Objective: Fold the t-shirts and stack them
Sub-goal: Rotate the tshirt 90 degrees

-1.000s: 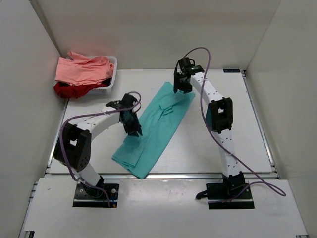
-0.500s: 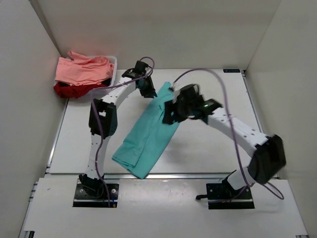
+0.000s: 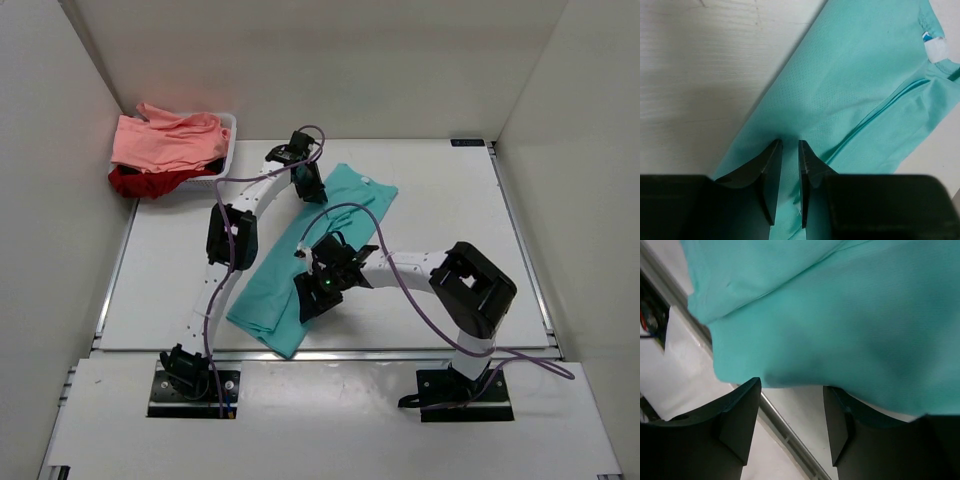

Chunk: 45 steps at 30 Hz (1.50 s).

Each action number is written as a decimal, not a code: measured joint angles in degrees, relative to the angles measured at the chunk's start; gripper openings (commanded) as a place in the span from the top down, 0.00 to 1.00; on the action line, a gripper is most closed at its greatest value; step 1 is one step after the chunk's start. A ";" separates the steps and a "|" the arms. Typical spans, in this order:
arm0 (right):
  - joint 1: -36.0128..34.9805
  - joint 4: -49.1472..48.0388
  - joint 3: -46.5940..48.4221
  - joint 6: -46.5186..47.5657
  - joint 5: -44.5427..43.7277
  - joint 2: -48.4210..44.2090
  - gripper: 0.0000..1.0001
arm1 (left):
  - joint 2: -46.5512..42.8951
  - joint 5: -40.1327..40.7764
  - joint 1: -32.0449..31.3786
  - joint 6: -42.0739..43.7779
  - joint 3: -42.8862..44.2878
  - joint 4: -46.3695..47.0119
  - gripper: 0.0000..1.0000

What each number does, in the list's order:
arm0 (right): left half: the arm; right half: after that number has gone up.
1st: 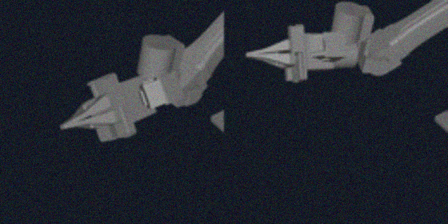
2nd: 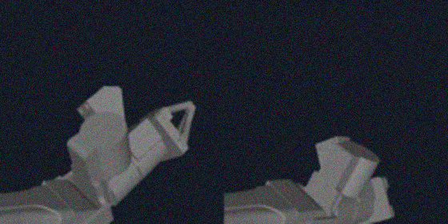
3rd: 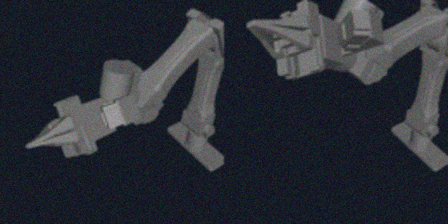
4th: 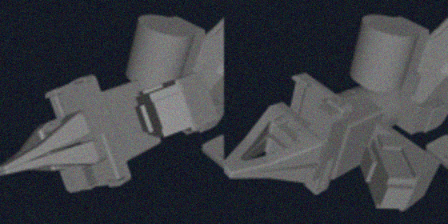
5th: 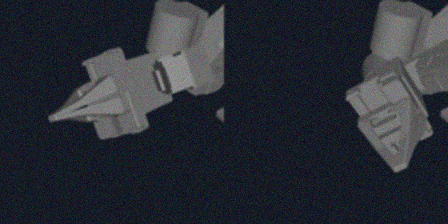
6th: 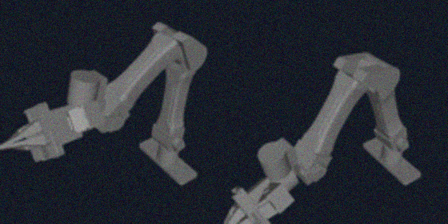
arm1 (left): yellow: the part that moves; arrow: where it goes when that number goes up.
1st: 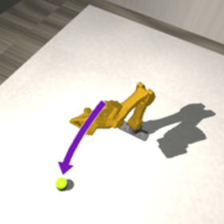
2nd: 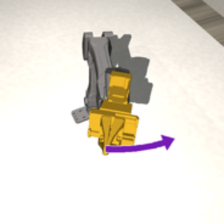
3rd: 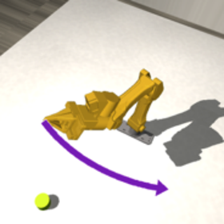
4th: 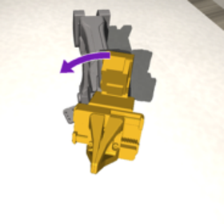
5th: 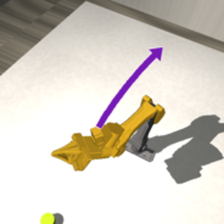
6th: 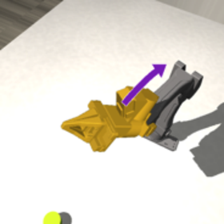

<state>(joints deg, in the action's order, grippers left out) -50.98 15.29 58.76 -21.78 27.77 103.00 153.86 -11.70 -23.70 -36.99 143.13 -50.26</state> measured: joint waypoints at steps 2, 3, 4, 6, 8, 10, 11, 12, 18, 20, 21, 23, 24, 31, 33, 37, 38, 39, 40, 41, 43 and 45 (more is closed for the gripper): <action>0.85 0.83 0.46 -0.85 -1.90 0.02 0.49 | -0.20 0.37 0.20 -1.22 -0.31 0.07 0.66; 1.60 1.40 0.63 -1.16 -2.67 0.00 0.49 | -0.22 0.52 0.37 -1.66 -0.31 0.00 0.66; 2.58 2.08 0.87 -1.36 -3.58 -0.02 0.50 | -0.22 0.68 0.63 -2.10 -0.31 -0.13 0.66; 4.74 3.58 1.29 -1.64 -5.44 -0.22 0.50 | -0.33 1.01 1.36 -2.89 -0.31 -0.39 0.65; 6.95 5.14 1.44 -1.55 -7.61 -0.66 0.50 | -0.42 1.49 2.40 -3.78 -0.37 -0.39 0.65; 8.94 7.02 1.40 -1.01 -10.23 -1.44 0.50 | -0.59 1.92 3.63 -4.76 -0.63 -0.35 0.65; 9.73 7.85 1.36 -0.59 -11.41 -1.68 0.51 | -0.59 2.12 4.33 -5.49 -0.68 -0.31 0.65; 10.54 8.68 1.38 -0.15 -12.57 -1.97 0.51 | -0.59 2.21 4.98 -6.14 -0.70 -0.31 0.65; 12.07 12.55 1.62 4.33 -19.58 -3.67 0.55 | -0.59 2.80 7.19 -9.66 -0.81 0.07 0.66; 12.02 11.69 0.72 5.38 -18.40 -4.92 0.57 | -0.59 3.06 7.21 -10.08 -0.81 0.13 0.65; 11.80 10.60 0.35 5.68 -16.92 -5.68 0.56 | -0.59 3.30 7.10 -10.16 -0.81 0.15 0.66; 10.71 7.15 0.33 6.32 -13.09 -6.60 0.56 | -0.59 3.43 6.93 -10.29 -0.83 0.31 0.66; 9.84 5.01 0.44 6.62 -11.32 -6.67 0.56 | -0.59 3.43 6.91 -10.34 -0.87 0.39 0.66; 2.14 -5.66 4.15 6.69 -0.02 1.75 0.54 | -0.59 3.41 6.84 -10.49 -0.94 0.55 0.65; 1.09 -6.32 4.35 6.05 2.29 5.03 0.54 | -0.59 3.39 6.88 -10.47 -0.94 0.57 0.65; 1.66 -4.87 5.55 6.12 2.51 5.79 0.55 | -0.66 3.37 7.15 -10.43 -1.07 0.59 0.64; 2.12 -4.39 5.46 6.21 2.43 5.73 0.56 | -0.81 3.34 7.23 -10.45 -1.29 0.68 0.65; 2.67 -4.09 5.20 6.23 2.47 5.53 0.55 | -0.96 3.37 7.30 -10.45 -1.57 0.83 0.65; 3.48 -3.96 4.44 6.36 2.45 4.96 0.55 | -1.18 3.32 7.37 -10.43 -2.01 1.07 0.65; 4.46 -3.65 3.45 6.58 2.23 4.11 0.55 | -1.42 3.32 7.43 -10.40 -2.40 1.18 0.64; 7.32 -3.34 0.24 7.06 2.05 1.33 0.54 | -2.21 3.34 7.72 -10.43 -3.76 1.46 0.65; 9.29 -2.16 -1.95 7.56 1.81 -0.74 0.54 | -2.58 3.32 8.02 -10.43 -4.35 1.42 0.64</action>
<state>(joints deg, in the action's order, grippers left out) -41.69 13.13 56.82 -14.22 29.58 102.26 151.28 -8.38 -15.68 -47.42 138.78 -48.84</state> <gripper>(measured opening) 0.447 0.351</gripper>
